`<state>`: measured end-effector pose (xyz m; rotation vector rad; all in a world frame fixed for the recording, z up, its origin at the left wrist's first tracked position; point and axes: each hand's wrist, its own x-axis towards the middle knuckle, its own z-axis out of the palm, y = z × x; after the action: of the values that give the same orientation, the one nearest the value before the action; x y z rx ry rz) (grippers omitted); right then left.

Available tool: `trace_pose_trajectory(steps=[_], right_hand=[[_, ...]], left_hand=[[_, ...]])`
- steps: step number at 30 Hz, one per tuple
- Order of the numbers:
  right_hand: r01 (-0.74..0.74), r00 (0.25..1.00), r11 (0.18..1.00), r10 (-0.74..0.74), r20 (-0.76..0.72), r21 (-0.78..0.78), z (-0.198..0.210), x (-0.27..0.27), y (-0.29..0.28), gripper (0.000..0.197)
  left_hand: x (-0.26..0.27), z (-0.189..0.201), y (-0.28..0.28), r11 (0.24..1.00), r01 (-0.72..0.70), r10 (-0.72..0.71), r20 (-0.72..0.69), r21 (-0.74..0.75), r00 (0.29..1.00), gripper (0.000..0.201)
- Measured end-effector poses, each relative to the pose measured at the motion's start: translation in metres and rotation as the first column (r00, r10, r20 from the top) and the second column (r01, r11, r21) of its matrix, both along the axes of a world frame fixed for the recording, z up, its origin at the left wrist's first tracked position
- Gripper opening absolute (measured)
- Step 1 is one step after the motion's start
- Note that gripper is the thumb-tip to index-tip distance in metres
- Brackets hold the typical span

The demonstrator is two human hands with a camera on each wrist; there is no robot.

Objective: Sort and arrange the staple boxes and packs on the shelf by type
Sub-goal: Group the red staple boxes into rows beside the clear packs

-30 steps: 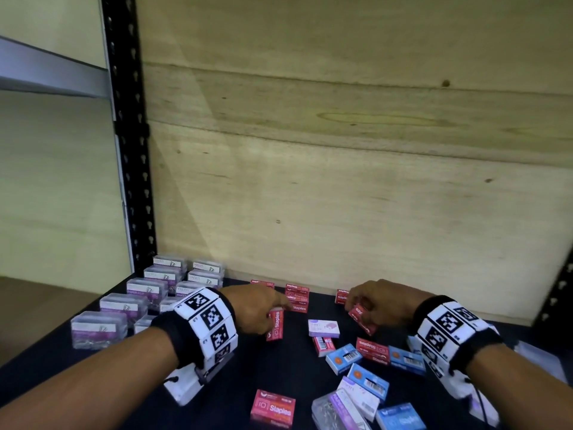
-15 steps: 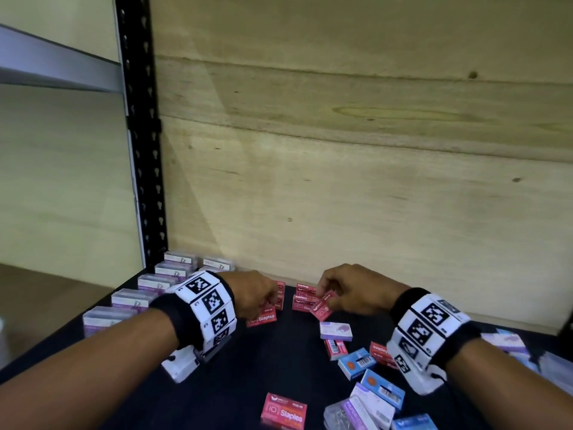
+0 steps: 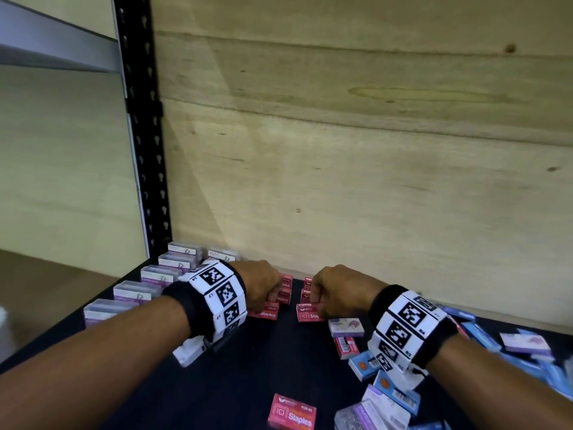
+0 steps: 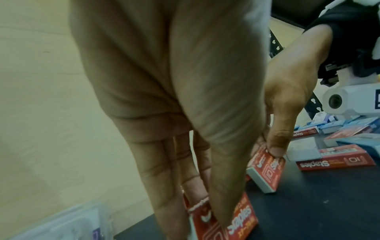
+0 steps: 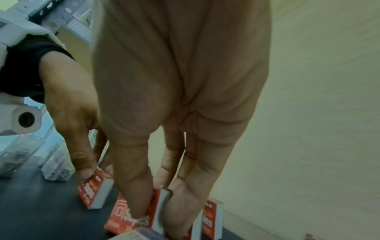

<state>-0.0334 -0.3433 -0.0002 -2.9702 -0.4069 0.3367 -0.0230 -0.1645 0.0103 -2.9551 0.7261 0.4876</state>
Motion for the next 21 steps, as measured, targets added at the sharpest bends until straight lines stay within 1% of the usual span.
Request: trace_pose_trajectory(steps=[9, 12, 15, 17, 19, 21], right_hand=[[0.017, 1.0, 0.999, -0.018, -0.02, -0.043, -0.004, 0.002, 0.003, 0.024], [0.041, 0.999, 0.999, -0.042, -0.023, -0.027, 0.003, 0.0, -0.001, 0.027], [0.039, 0.997, 0.997, -0.043, -0.058, -0.067, 0.016, -0.004, -0.011, 0.027], [0.028, 0.992, 0.997, -0.038, -0.123, -0.078, 0.02, -0.008, -0.017, 0.023], [0.026, 0.981, 0.995, -0.043, -0.187, -0.092, 0.02, -0.011, -0.022, 0.025], [0.024, 0.976, 0.993, -0.048, -0.212, -0.113, 0.016, -0.013, -0.026, 0.03]], left_hand=[[0.001, -0.004, 0.002, 1.0, -0.006, 0.006, 0.05, 0.001, 0.999, 0.028], [-0.001, 0.003, 0.006, 0.999, 0.0, -0.004, 0.119, 0.035, 0.993, 0.032], [-0.009, 0.014, 0.006, 1.0, 0.01, -0.013, 0.172, 0.015, 0.985, 0.031], [-0.017, 0.019, 0.005, 0.999, 0.04, -0.036, 0.134, -0.028, 0.99, 0.026], [-0.029, 0.02, 0.001, 0.994, 0.061, -0.059, 0.02, -0.09, 0.998, 0.025], [-0.043, 0.016, -0.004, 0.989, 0.083, -0.096, -0.102, -0.125, 0.99, 0.026]])
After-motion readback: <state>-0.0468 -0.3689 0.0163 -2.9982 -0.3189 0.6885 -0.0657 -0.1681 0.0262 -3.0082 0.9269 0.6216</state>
